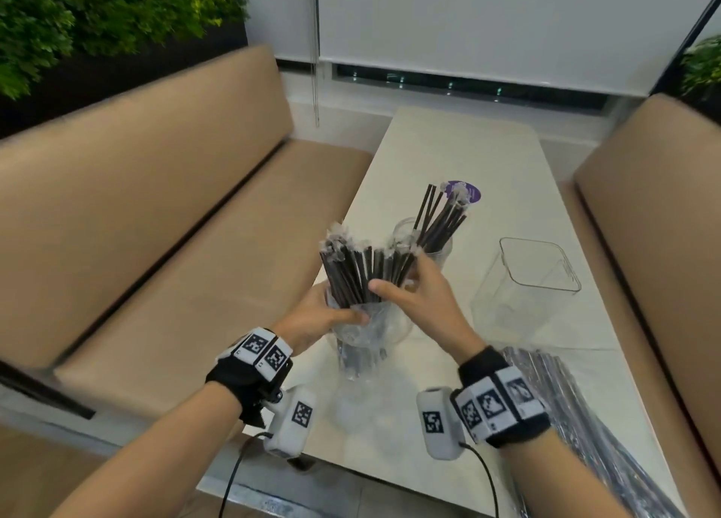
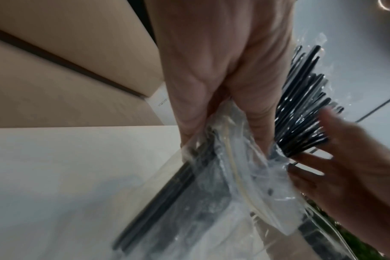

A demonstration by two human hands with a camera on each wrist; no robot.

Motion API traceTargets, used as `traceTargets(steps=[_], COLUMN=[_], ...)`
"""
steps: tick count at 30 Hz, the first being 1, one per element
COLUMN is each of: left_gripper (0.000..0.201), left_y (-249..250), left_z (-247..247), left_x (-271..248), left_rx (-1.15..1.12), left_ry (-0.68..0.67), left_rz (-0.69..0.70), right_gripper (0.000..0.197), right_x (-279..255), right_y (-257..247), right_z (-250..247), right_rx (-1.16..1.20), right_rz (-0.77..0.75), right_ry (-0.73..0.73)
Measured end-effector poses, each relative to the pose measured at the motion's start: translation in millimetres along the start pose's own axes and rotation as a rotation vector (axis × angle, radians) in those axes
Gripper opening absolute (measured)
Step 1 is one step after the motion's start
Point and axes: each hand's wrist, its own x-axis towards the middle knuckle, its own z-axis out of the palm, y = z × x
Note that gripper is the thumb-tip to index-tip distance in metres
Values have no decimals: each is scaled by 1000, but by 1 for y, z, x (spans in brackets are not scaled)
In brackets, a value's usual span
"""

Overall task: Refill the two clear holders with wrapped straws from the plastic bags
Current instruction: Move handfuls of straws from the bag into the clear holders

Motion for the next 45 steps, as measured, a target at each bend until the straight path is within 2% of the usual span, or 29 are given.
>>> traceTargets(steps=[2, 4, 7, 8, 14, 18, 22, 27, 32, 35, 38, 42, 45], left_gripper=[59, 58, 59, 60, 44, 41, 42, 46, 44, 41, 40, 41, 40], left_y=[-4, -6, -4, -3, 19, 29, 32, 26, 22, 22, 21, 21, 19], left_z=[5, 4, -1, -2, 6, 10, 12, 6, -3, -5, -6, -7, -8], left_x=[-3, -5, -7, -7, -7, -3, -1, -3, -8, -11, -12, -15, -18], left_rx=[10, 0, -15, -20, -41, -17, 28, 90, 34, 27, 27, 15, 16], left_ry=[-4, 13, 23, 20, -51, -94, -75, -12, 45, 52, 52, 74, 74], left_rz=[-4, -8, -31, -38, -72, -81, -87, -105, -134, -124, -112, -110, -111], right_gripper=[41, 41, 18, 17, 35, 35, 39, 9, 3, 6, 12, 14, 25], right_x=[0, -1, -2, 0, 16, 26, 37, 49, 58, 76, 95, 108, 117], right_y=[9, 11, 3, 0, -34, -66, -86, -110, -139, -130, -103, -58, -33], right_z=[3, -3, -17, -21, -43, -62, -76, -98, -130, -124, -95, -56, -47], right_rx=[-70, -49, 15, 24, 63, 144, 247, 397, 664, 580, 388, 213, 160], right_rz=[-19, -18, -24, -35, -106, -185, -213, -239, -380, -432, -377, -233, -76], right_ry=[29, 66, 95, 104, 181, 251, 305, 302, 483, 611, 659, 592, 523])
